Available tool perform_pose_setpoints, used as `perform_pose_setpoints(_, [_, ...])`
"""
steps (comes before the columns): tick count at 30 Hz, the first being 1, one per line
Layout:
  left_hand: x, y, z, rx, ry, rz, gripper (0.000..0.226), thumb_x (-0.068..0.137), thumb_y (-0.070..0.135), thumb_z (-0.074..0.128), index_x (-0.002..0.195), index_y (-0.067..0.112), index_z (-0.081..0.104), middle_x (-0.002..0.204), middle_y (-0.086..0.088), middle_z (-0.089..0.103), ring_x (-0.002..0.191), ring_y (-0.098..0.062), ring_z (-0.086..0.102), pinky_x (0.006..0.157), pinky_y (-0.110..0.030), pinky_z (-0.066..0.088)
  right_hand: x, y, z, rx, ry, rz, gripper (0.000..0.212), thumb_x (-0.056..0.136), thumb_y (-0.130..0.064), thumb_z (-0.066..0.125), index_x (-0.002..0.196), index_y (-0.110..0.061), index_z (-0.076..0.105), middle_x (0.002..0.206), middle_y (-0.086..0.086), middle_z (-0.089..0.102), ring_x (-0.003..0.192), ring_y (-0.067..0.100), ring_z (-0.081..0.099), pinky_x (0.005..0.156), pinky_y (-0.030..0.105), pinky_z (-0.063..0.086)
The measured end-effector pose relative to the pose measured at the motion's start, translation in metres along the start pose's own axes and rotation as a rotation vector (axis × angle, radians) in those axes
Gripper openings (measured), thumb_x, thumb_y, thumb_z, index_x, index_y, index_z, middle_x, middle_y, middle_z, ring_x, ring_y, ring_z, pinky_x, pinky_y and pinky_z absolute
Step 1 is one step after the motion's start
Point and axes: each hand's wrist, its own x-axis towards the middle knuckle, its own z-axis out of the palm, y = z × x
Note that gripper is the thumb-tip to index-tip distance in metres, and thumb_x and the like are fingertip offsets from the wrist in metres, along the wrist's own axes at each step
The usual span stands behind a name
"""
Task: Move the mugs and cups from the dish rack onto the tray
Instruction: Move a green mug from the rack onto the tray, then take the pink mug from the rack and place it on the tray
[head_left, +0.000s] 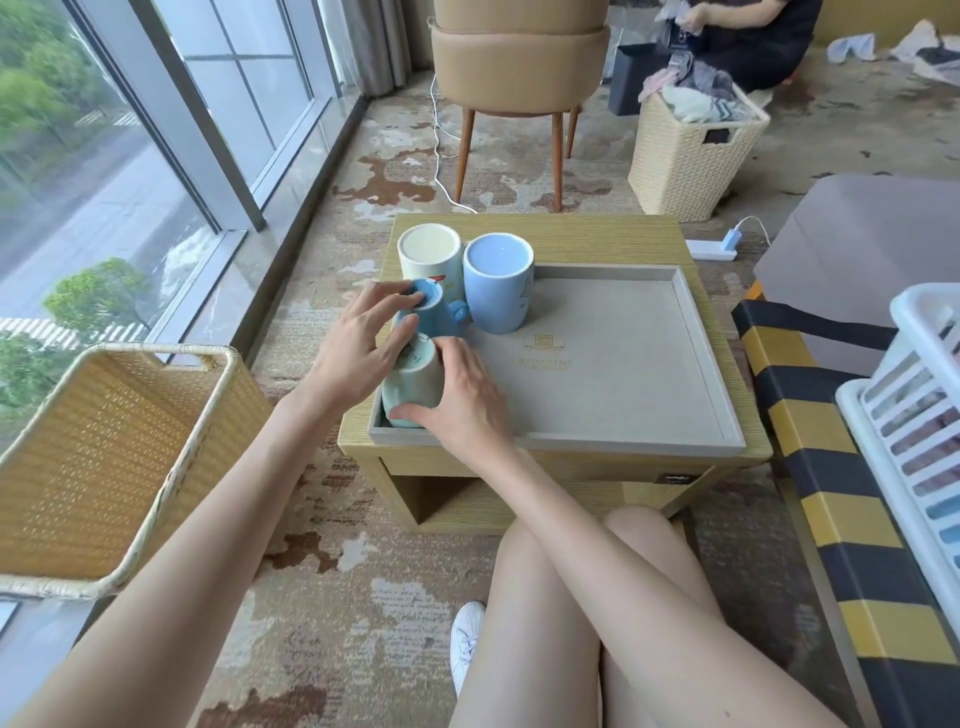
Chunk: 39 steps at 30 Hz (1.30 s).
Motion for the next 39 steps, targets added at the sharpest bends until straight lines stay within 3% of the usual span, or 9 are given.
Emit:
perform_pose_setpoints(3, [-0.001,0.007,-0.006,0.116,-0.045,-0.007,0.037,0.103,0.037,0.043,0.134,0.024,0.058,0.144,0.008,0.049,0.132,-0.018,0.044,0.109,-0.042,0.036,0.001,0.006,-0.019,0.049,-0.138,0.031,0.085,0.062,-0.047,0.086,0.13,-0.023,0.04,0.129,-0.007,0.05,0.117,0.013,0.051,0.085,0.036,0.048])
perform_pose_setpoints(6, [-0.001,0.021,-0.008,0.211,-0.022,0.019,0.035,0.102,0.036,0.046,0.133,0.024,0.058,0.14,0.008,0.053,0.127,-0.021,0.046,0.106,-0.043,0.038,-0.001,0.013,-0.052,0.065,-0.135,0.019,0.072,0.072,-0.05,0.078,0.13,-0.023,0.044,0.13,-0.007,0.053,0.112,0.009,0.055,0.088,0.034,0.049])
perform_pose_setpoints(11, [0.007,0.072,0.01,0.158,-0.023,0.108,0.029,0.101,0.03,0.049,0.123,0.019,0.066,0.132,0.004,0.06,0.123,-0.021,0.05,0.103,-0.039,0.039,-0.006,0.024,-0.136,-0.093,-0.098,0.015,0.041,0.091,-0.047,0.06,0.121,-0.019,0.054,0.126,-0.008,0.055,0.106,0.01,0.06,0.084,0.04,0.052])
perform_pose_setpoints(16, [0.021,0.148,0.052,0.045,-0.09,0.274,0.024,0.1,0.024,0.052,0.114,0.016,0.069,0.121,0.001,0.066,0.113,-0.025,0.058,0.096,-0.041,0.045,-0.042,0.042,-0.236,-0.29,-0.03,0.098,0.036,0.095,-0.052,0.048,0.117,-0.024,0.054,0.121,-0.013,0.053,0.105,0.006,0.058,0.074,0.032,0.045])
perform_pose_setpoints(24, [0.037,0.288,0.127,-0.098,-0.21,0.551,0.027,0.099,0.024,0.047,0.115,0.017,0.067,0.123,0.003,0.063,0.113,-0.019,0.057,0.091,-0.035,0.048,-0.13,0.063,-0.371,-0.557,0.176,0.327,0.021,0.092,-0.043,0.057,0.105,-0.026,0.059,0.11,-0.01,0.058,0.098,0.015,0.061,0.079,0.039,0.049])
perform_pose_setpoints(29, [0.041,0.361,0.165,-0.134,-0.245,0.664,0.026,0.098,0.024,0.049,0.116,0.018,0.067,0.121,0.002,0.063,0.111,-0.02,0.057,0.086,-0.033,0.046,-0.162,0.086,-0.432,-0.644,0.212,0.454,0.019,0.09,-0.037,0.062,0.102,-0.022,0.062,0.109,-0.004,0.061,0.101,0.022,0.061,0.082,0.045,0.051])
perform_pose_setpoints(33, [0.051,0.395,0.198,-0.181,-0.306,0.571,0.032,0.097,0.027,0.053,0.126,0.015,0.06,0.132,-0.003,0.055,0.112,-0.023,0.058,0.094,-0.038,0.046,-0.17,0.117,-0.467,-0.679,0.242,0.542,0.029,0.089,-0.033,0.066,0.111,-0.016,0.06,0.119,0.004,0.058,0.108,0.028,0.058,0.088,0.045,0.049])
perform_pose_setpoints(36, [0.064,0.413,0.221,-0.188,-0.365,0.432,0.049,0.095,0.031,0.057,0.137,0.011,0.046,0.139,-0.011,0.047,0.127,-0.029,0.045,0.103,-0.044,0.041,-0.172,0.142,-0.486,-0.728,0.201,0.6,0.049,0.086,-0.033,0.07,0.126,-0.014,0.049,0.132,0.01,0.047,0.123,0.032,0.047,0.093,0.045,0.044])
perform_pose_setpoints(39, [0.077,0.428,0.238,-0.27,-0.441,0.289,0.062,0.093,0.034,0.06,0.141,0.006,0.034,0.143,-0.015,0.042,0.13,-0.031,0.042,0.106,-0.045,0.039,-0.169,0.163,-0.495,-0.649,0.13,0.64,0.069,0.084,-0.036,0.073,0.139,-0.014,0.037,0.145,0.012,0.037,0.132,0.032,0.04,0.1,0.043,0.038])
